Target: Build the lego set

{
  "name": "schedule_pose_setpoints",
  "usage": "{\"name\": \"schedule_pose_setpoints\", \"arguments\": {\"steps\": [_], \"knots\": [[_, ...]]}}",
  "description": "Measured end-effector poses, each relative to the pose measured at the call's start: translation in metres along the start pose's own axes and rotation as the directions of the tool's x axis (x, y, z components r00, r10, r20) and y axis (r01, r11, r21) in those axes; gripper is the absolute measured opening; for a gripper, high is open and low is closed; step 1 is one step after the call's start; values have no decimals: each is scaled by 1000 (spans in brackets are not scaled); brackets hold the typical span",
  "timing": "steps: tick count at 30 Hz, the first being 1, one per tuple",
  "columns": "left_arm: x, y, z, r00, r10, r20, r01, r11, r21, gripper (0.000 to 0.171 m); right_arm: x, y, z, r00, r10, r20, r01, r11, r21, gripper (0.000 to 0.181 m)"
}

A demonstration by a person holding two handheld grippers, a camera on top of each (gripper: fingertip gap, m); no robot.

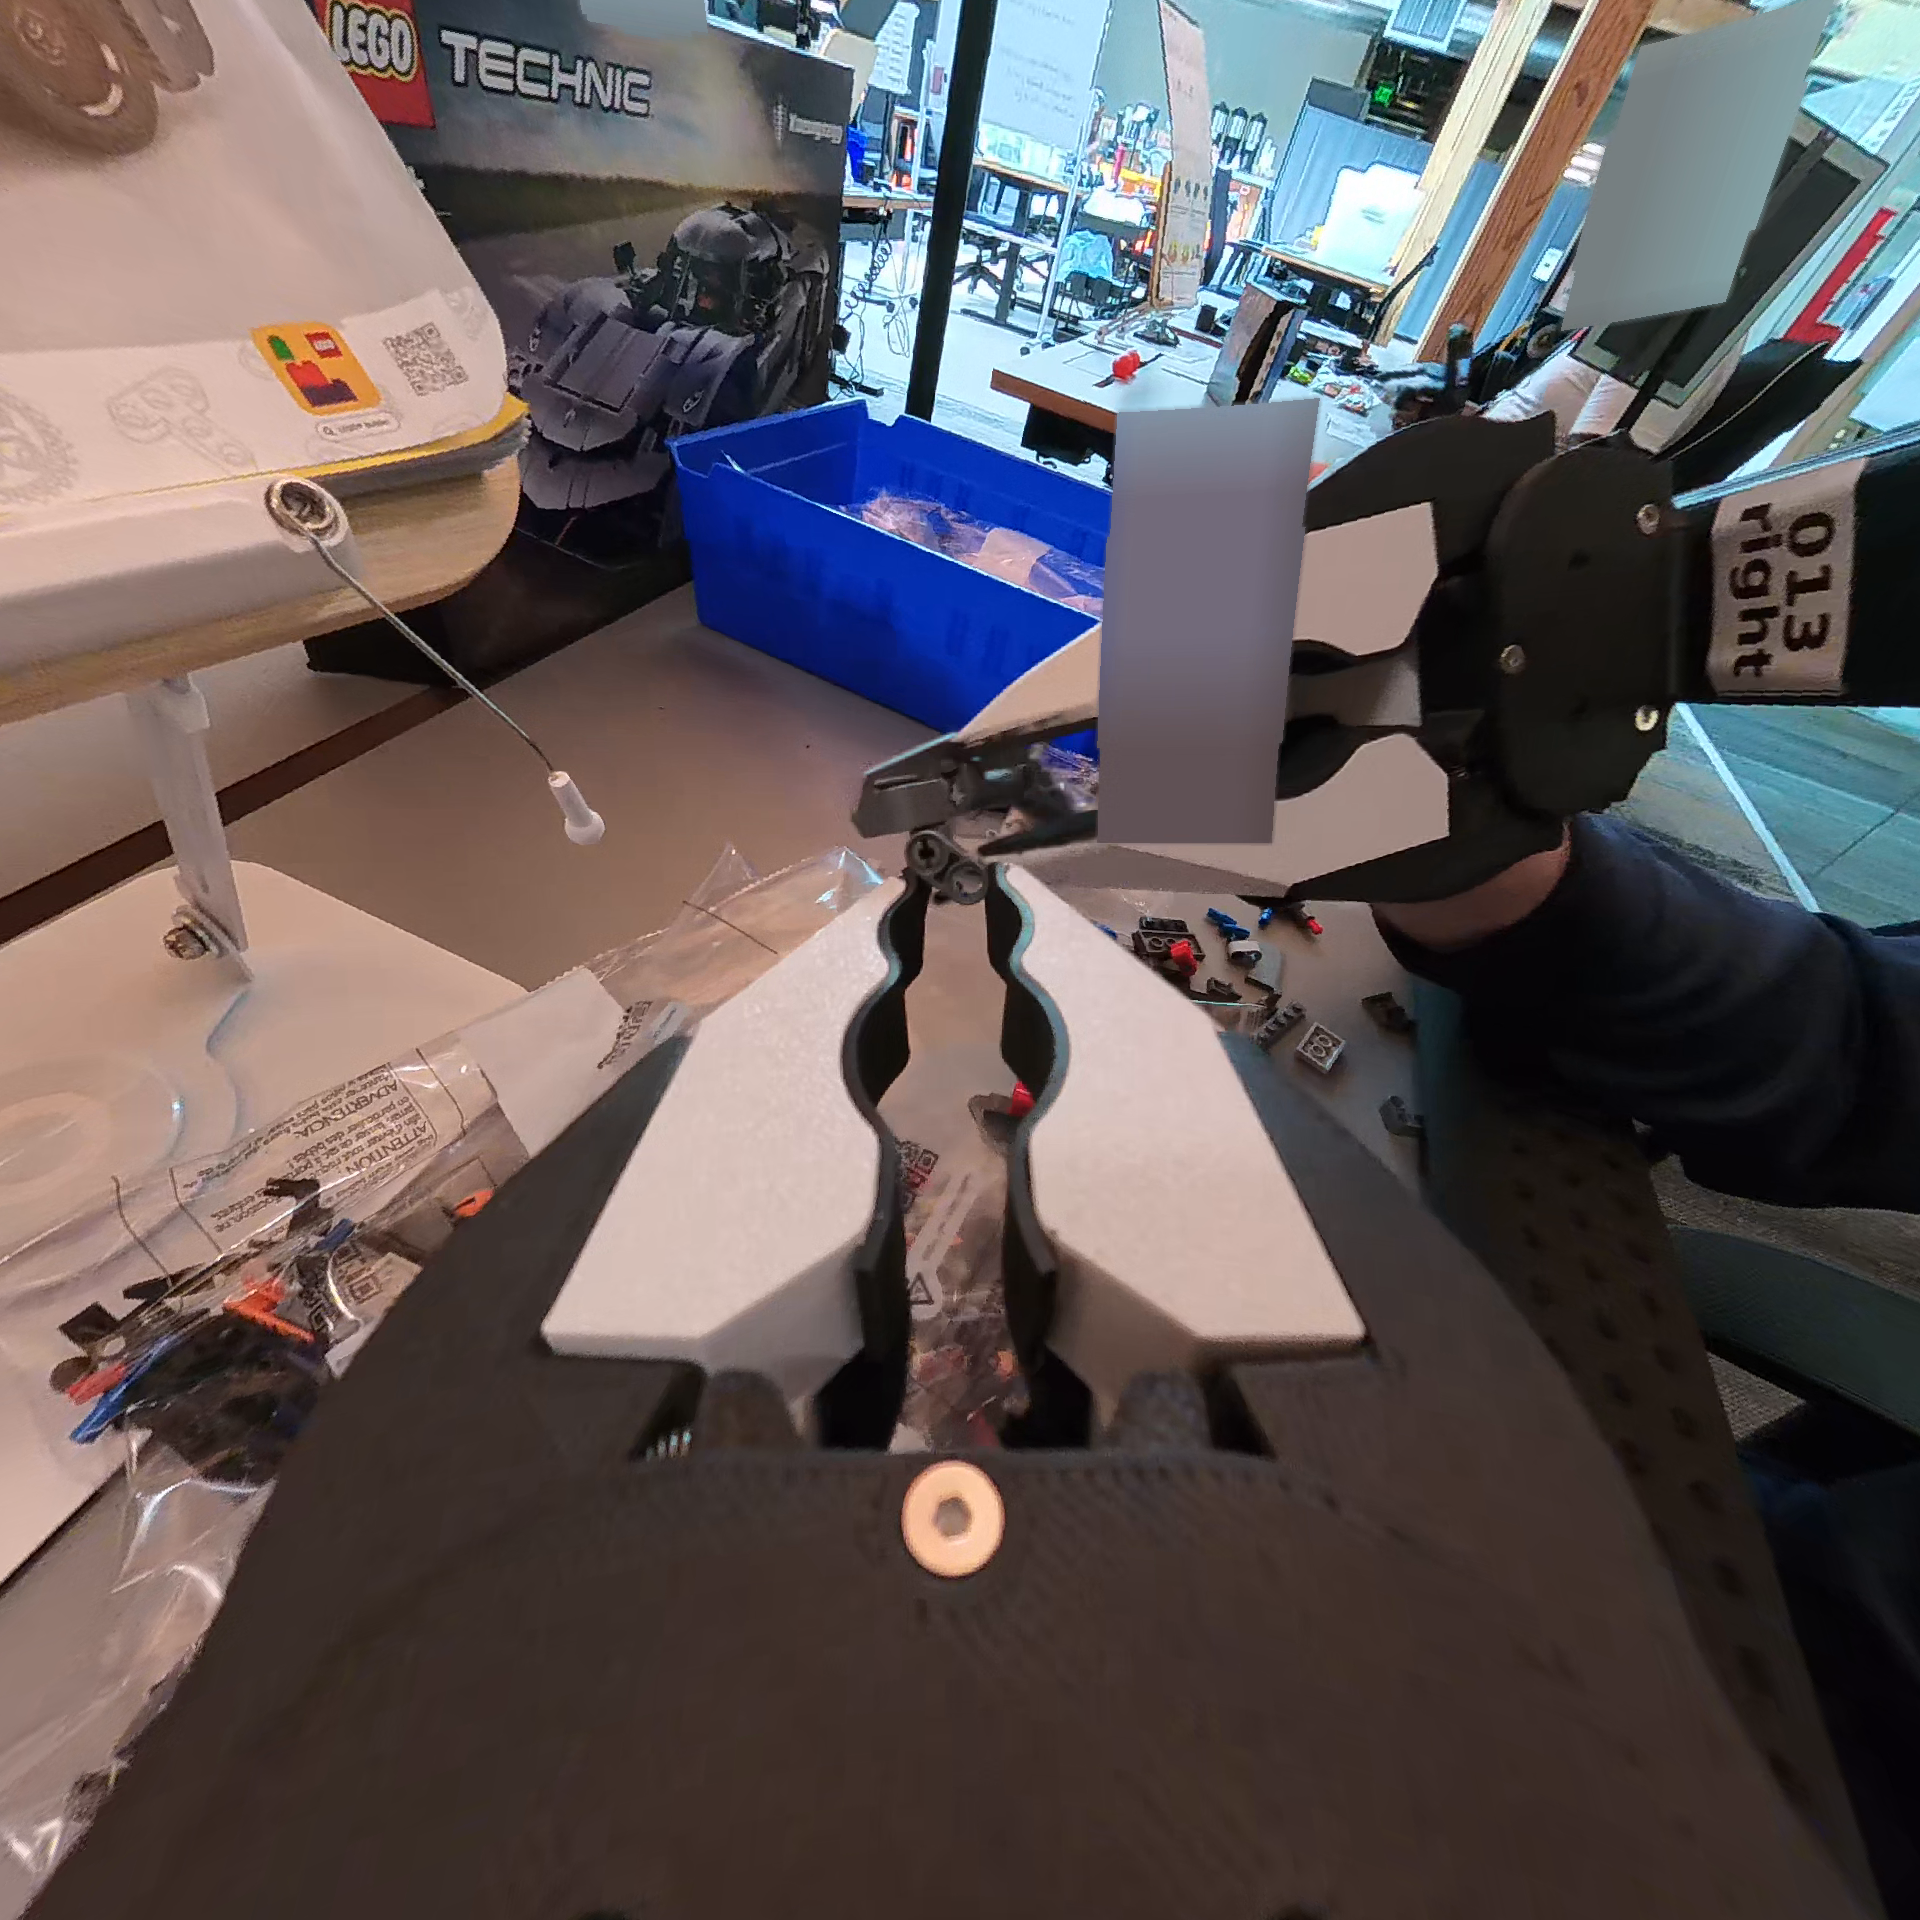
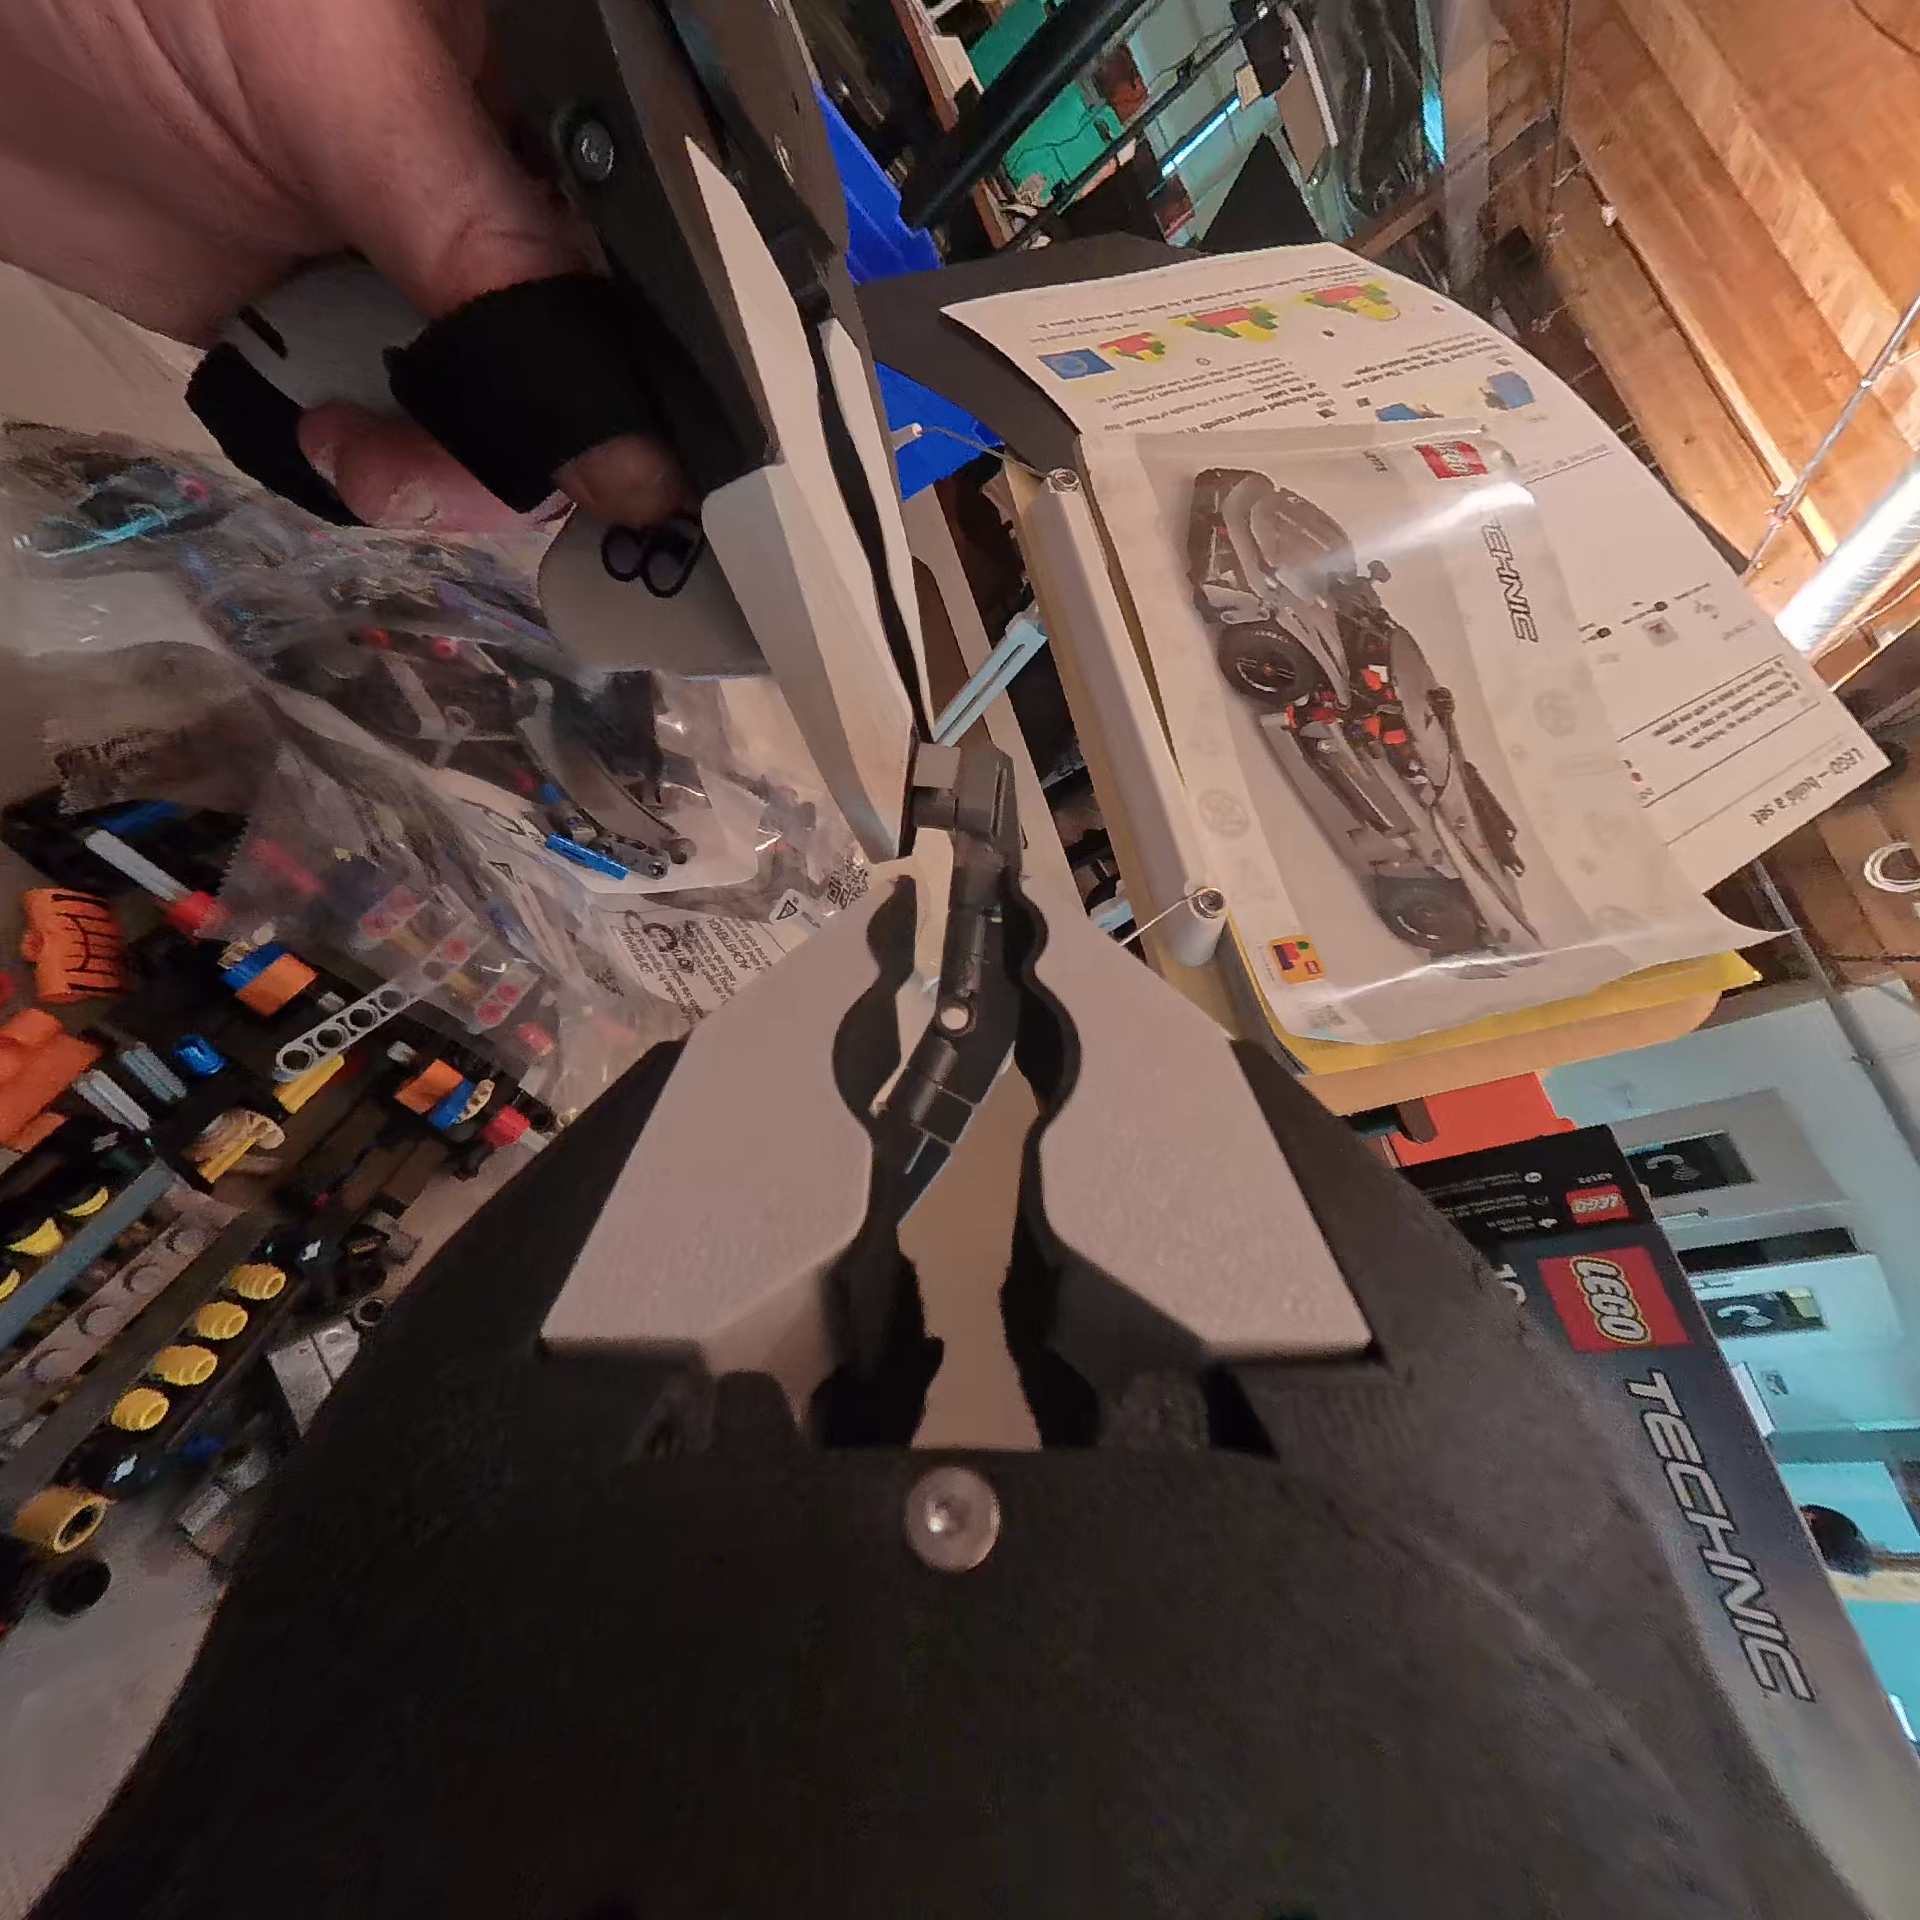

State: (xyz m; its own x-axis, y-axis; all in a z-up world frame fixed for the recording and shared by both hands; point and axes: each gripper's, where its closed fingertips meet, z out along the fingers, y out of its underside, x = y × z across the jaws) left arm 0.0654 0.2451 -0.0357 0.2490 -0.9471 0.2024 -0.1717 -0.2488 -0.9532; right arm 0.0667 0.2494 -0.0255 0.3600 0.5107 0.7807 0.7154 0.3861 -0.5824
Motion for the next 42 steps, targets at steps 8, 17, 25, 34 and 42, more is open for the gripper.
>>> {"name": "schedule_pose_setpoints", "arguments": {"steps": [8,17,25,34,42], "knots": [[7,-1,2,998,-17,-56,18,1000,10,8,0,7,3,999,35,-1,-35,998,-46,6],[7,3,6,999,45,-12,-45,999,-27,14,-6,11,5,1000,-5,15,7,997,-77,0],[6,0,1,1000,13,-26,-13,1000,-6,12,-2,6,1,996,82,45,-82,997,-2,2],[13,-1,2,998,19,-66,-19,1000,-2,12,-6,7,2,991,112,78,-112,994,3,15],[15,0,2,997,34,-72,-35,999,-7,12,-7,8,0,990,108,87,-108,994,-3,2]]}}
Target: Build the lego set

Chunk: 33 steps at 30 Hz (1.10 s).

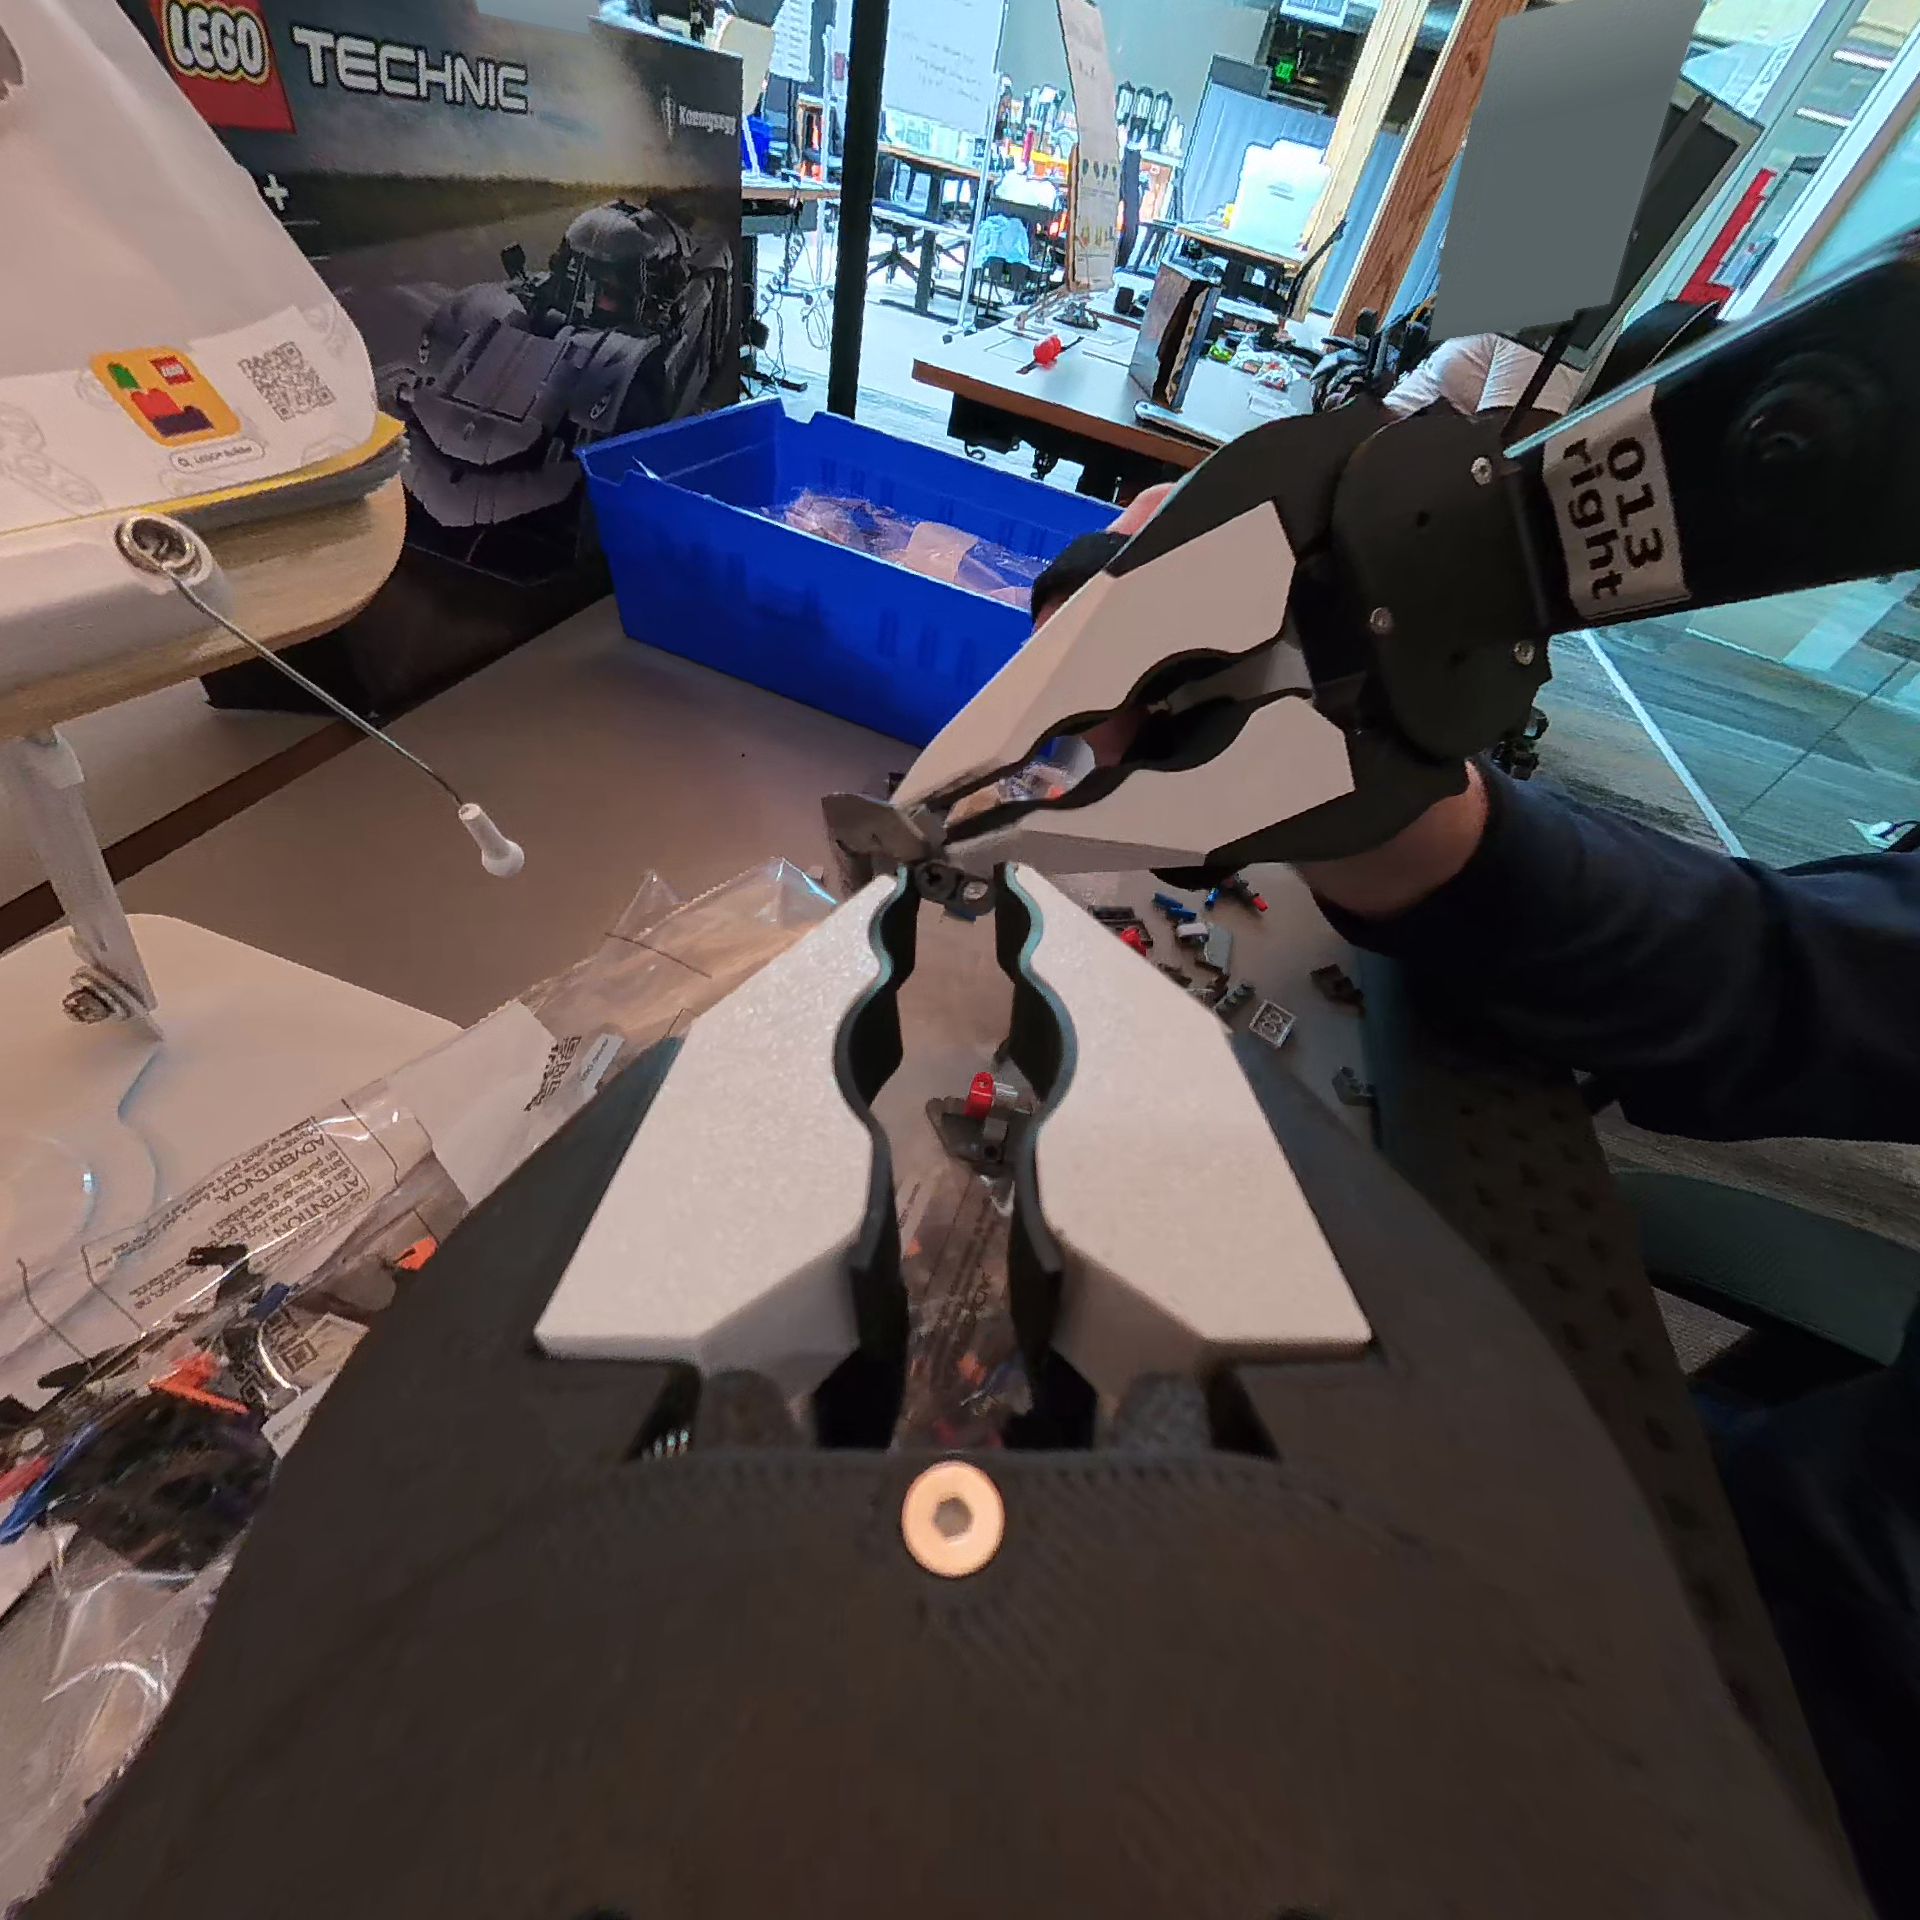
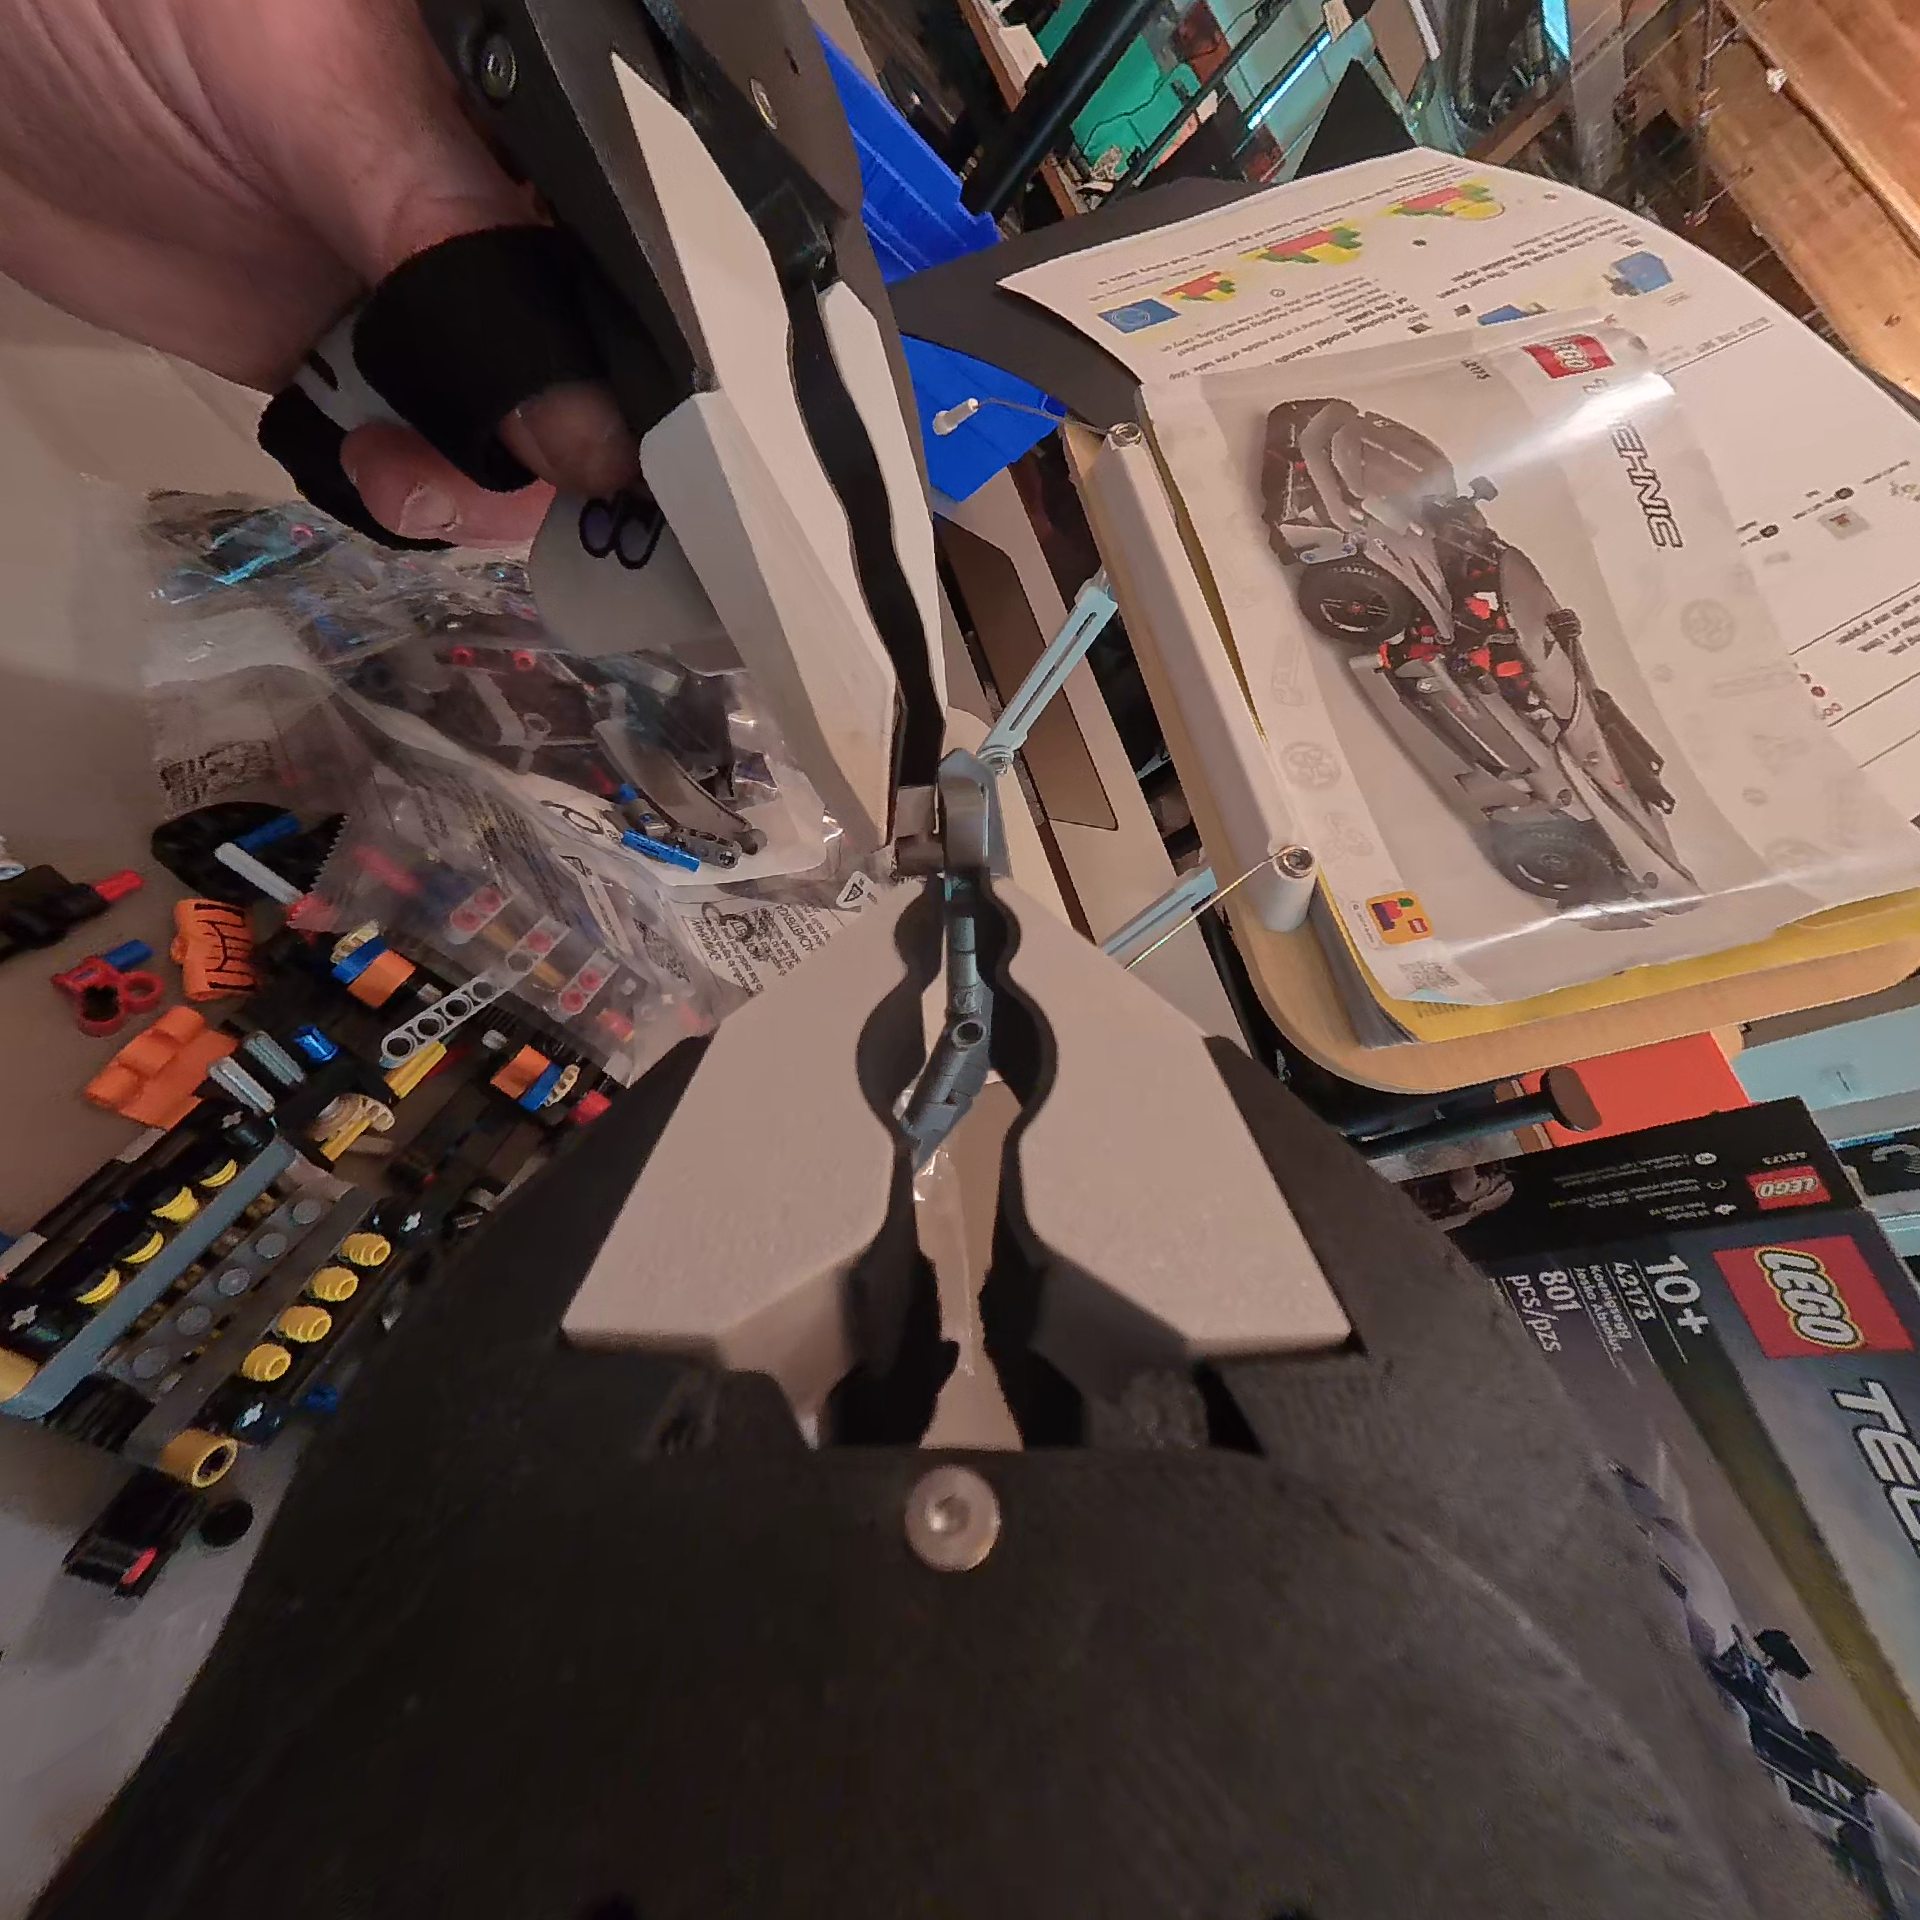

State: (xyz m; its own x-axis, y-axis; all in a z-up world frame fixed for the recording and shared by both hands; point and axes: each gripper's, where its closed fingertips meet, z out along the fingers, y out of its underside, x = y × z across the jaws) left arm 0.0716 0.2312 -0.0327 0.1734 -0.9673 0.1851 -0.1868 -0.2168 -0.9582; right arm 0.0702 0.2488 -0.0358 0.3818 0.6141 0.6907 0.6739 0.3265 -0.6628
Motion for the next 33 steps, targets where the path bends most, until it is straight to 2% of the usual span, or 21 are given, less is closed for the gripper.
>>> {"name": "schedule_pose_setpoints", "arguments": {"steps": [7,10,13,15,23,33], "knots": [[1,-5,-3,1000,-9,-9,9,1000,24,12,1,-3,-2,999,-39,-26,39,999,15,0],[4,-3,-4,999,-12,-31,12,1000,9,12,9,-7,-5,997,-30,-71,32,999,26,14],[8,2,2,999,2,-39,-2,1000,-19,12,4,1,0,999,-30,-34,30,1000,-10,21],[7,4,3,999,19,-27,-20,999,-33,12,0,7,3,999,-48,-23,47,998,-36,12],[6,-1,0,998,59,14,-59,998,-27,11,-1,6,2,999,31,25,-31,1000,-3,12],[6,-8,-6,990,120,71,-118,993,-22,5,3,4,-3,999,44,22,-44,999,5,12]]}}
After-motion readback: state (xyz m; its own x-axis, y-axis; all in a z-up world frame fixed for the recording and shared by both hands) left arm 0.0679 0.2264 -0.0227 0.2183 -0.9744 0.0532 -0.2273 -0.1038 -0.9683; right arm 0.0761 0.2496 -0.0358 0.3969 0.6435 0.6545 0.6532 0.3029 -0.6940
